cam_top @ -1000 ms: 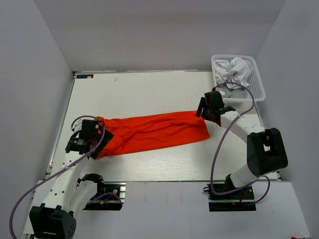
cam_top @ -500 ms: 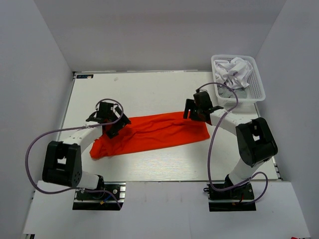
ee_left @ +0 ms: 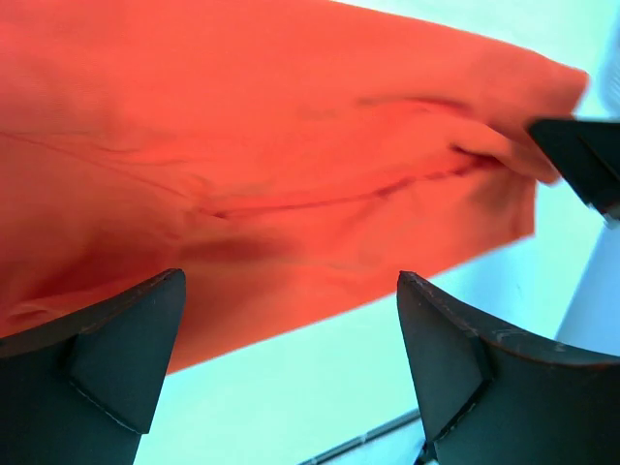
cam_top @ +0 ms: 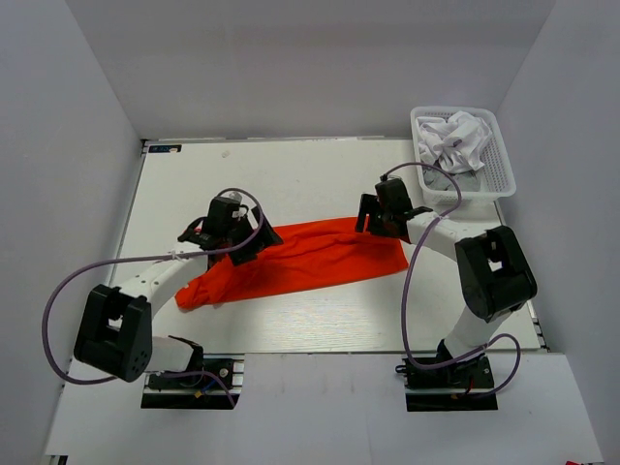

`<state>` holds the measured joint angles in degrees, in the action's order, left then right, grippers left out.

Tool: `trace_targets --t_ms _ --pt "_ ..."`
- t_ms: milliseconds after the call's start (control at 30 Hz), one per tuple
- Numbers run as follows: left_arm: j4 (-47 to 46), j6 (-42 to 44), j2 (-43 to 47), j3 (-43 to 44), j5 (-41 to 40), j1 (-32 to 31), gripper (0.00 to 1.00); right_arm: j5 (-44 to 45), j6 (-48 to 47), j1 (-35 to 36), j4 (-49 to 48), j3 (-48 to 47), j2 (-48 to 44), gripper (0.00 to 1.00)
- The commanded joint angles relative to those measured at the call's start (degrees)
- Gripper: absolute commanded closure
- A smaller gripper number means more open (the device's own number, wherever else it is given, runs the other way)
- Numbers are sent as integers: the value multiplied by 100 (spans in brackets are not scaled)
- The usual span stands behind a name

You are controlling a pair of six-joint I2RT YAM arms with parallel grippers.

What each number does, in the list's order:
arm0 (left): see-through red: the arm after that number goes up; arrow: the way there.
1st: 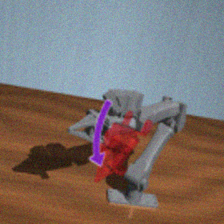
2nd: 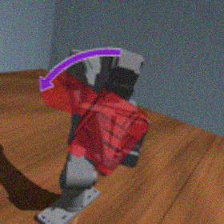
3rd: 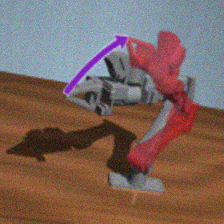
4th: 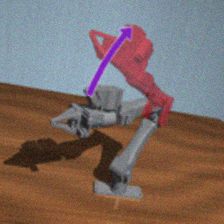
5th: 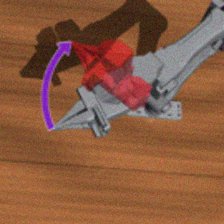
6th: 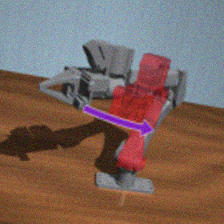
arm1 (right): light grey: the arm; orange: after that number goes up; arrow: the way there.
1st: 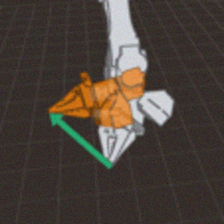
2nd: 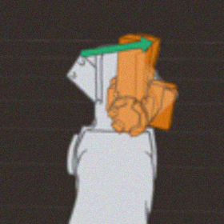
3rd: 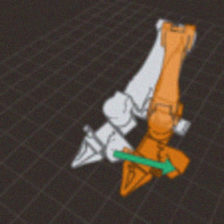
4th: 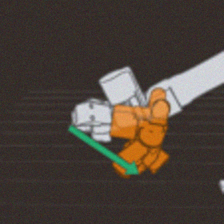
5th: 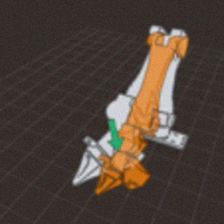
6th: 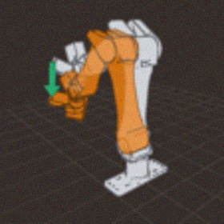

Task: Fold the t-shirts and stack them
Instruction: Fold the other side of the tshirt into a rectangle, then rotate the tshirt 90 degrees

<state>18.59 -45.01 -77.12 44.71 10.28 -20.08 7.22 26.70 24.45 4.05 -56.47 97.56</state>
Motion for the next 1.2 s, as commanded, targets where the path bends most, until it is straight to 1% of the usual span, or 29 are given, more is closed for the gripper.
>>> trace_targets --t_ms 0,167,233,300,367,400,433,467,533,567,600,633,667,700,733,800,900,967,1033,1067,1133,1167 --pt "-23 116 84 -129 228 -146 0 25 81 -19 -151 4 53 23" --pt "101 168 -435 -24 228 -330 0 25 64 -36 -28 31 0 23" --pt "40 230 -435 38 351 -470 0 -115 64 -2 25 162 -79 23" --pt "40 308 -313 143 299 -541 0 -213 107 -28 113 337 -262 23" --pt "197 379 -190 309 212 -594 0 -204 247 -19 192 662 -412 23" --pt "311 562 -76 406 150 -655 0 -126 283 -2 218 768 -735 23" --pt "616 616 -23 511 62 -656 0 -55 301 -10 236 847 -860 23" --pt "750 617 30 687 -182 -656 0 67 318 -10 280 1065 -1096 23" --pt "970 731 223 811 -525 -656 0 235 240 -10 289 1173 -1440 23" --pt "1154 731 276 811 -989 -656 0 305 187 -10 298 1234 -1615 23" --pt "1260 618 277 811 -1245 -656 0 349 161 -10 263 1235 -1730 23" --pt "1418 216 338 811 -1518 -490 0 393 143 -10 271 1200 -1775 23" --pt "1715 38 338 872 -2138 -489 0 403 108 -1 263 1182 -1767 23" --pt "2145 -381 173 1021 -2858 -489 0 377 64 16 184 1104 -1758 23" --pt "2149 -620 171 1022 -3057 -489 0 359 46 -1 157 1068 -1723 23" --pt "2333 -771 -135 1084 -3330 -409 0 193 20 -19 52 884 -1592 23" --pt "2403 -1175 -609 1137 -3620 -138 0 34 2 -10 17 612 -1074 23" --pt "2317 -1281 -803 1137 -3621 64 0 -107 -15 -19 25 349 -670 23" --pt "1983 -1282 -1066 988 -3674 188 0 -168 -60 -10 -27 146 -484 23" --pt "1869 -1282 -1172 987 -3578 327 0 -203 -16 -19 -19 -3 -214 23" --pt "1422 -1282 -1418 935 -3385 451 0 -274 63 -2 -10 -153 -62 23" --pt "1237 -1177 -1742 934 -3306 556 0 -326 72 -1 -19 -145 52 23"
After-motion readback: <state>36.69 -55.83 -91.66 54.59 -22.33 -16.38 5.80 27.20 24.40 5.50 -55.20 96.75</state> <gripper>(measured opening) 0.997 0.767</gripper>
